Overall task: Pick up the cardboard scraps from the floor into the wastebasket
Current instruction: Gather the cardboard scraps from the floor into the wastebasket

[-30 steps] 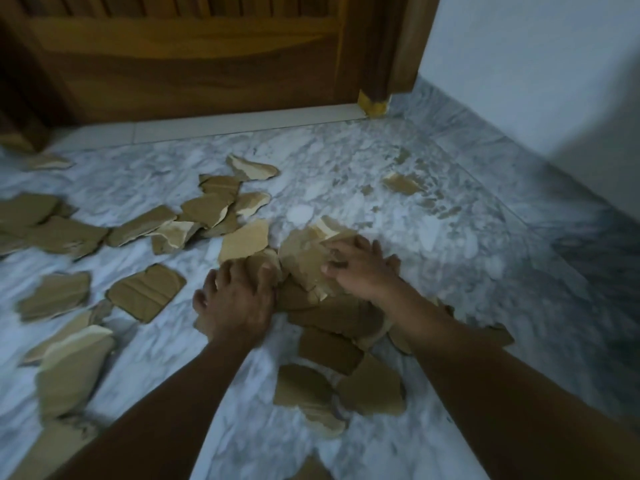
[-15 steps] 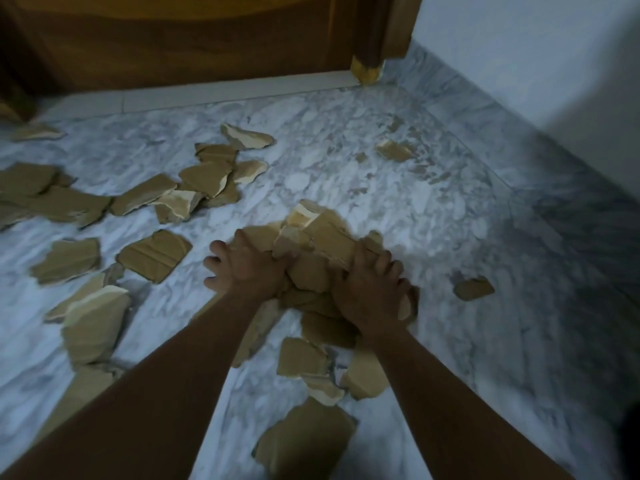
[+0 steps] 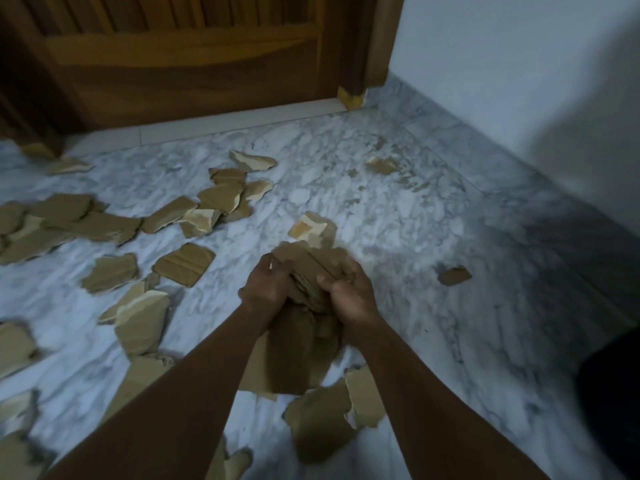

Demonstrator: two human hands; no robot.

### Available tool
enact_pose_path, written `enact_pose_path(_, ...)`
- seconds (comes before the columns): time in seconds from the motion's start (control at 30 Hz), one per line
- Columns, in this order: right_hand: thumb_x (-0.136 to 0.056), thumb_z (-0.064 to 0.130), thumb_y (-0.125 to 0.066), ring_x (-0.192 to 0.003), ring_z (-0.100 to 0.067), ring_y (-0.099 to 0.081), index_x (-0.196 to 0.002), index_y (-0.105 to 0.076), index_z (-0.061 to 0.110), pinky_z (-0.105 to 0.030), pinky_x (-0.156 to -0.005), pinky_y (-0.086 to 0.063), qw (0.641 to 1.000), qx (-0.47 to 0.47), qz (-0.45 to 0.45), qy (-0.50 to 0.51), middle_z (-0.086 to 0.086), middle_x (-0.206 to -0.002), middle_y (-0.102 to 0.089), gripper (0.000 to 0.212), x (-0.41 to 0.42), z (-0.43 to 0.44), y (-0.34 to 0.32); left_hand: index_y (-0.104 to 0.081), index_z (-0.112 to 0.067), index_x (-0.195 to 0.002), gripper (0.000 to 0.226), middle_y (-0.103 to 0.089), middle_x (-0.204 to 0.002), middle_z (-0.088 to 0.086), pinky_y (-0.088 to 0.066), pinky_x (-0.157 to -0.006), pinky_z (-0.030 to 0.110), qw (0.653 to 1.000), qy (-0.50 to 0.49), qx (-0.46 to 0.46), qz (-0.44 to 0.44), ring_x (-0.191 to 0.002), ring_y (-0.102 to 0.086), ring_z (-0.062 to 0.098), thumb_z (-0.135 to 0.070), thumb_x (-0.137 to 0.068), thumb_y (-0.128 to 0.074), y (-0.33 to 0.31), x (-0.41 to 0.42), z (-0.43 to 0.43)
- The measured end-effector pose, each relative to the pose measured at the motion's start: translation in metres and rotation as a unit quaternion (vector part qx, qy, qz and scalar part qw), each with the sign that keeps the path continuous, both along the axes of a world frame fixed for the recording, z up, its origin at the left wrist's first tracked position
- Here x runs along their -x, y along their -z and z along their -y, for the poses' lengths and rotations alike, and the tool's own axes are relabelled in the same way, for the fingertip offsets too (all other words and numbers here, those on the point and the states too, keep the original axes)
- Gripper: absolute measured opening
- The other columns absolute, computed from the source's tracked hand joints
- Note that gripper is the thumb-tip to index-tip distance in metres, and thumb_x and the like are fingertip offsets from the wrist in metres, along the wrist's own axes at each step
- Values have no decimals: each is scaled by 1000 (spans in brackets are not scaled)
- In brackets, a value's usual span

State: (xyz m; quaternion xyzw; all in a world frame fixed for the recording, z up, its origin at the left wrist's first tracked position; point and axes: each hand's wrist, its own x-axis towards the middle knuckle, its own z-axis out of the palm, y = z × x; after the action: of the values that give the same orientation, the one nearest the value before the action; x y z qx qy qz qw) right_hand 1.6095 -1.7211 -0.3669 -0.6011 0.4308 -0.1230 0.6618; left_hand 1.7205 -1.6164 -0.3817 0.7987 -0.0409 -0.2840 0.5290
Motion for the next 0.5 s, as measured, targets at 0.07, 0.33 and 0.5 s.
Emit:
enact_pose_path(0.07, -91, 10, -71, -124, -24, -56, -152, -40, 19, -35, -98, -52, 999, -26, 21, 26, 0, -139, -56, 69, 13, 1, -17, -53, -29, -132, 58, -65, -120, 6, -52, -95, 49, 999, 20, 19, -22, -106, -64, 31, -56, -82, -63, -21, 13, -3)
enact_pose_path(0.33, -92, 10, -69, -111, -23, -63, -136, -58, 16, -43, -98, -53, 988, 32, 87, 127, 3, -126, -63, 45, 94, 31, -149, -48, -25, -148, 63, -60, -140, 6, -56, -79, 32, 978, 116, 168, -37, -110, -66, 25, -29, -91, -73, -150, 70, 55)
enact_pose_path(0.5, -85, 20, -71, -96, -21, -63, -117, -63, 19, -43, -89, -55, 969, 142, 79, 189, 4, -106, -65, 33, 157, 70, -249, -60, -20, -134, 38, -71, -116, -2, -60, -74, 26, 947, 182, 265, 24, -97, -71, 15, -15, -96, -64, -249, 133, 116)
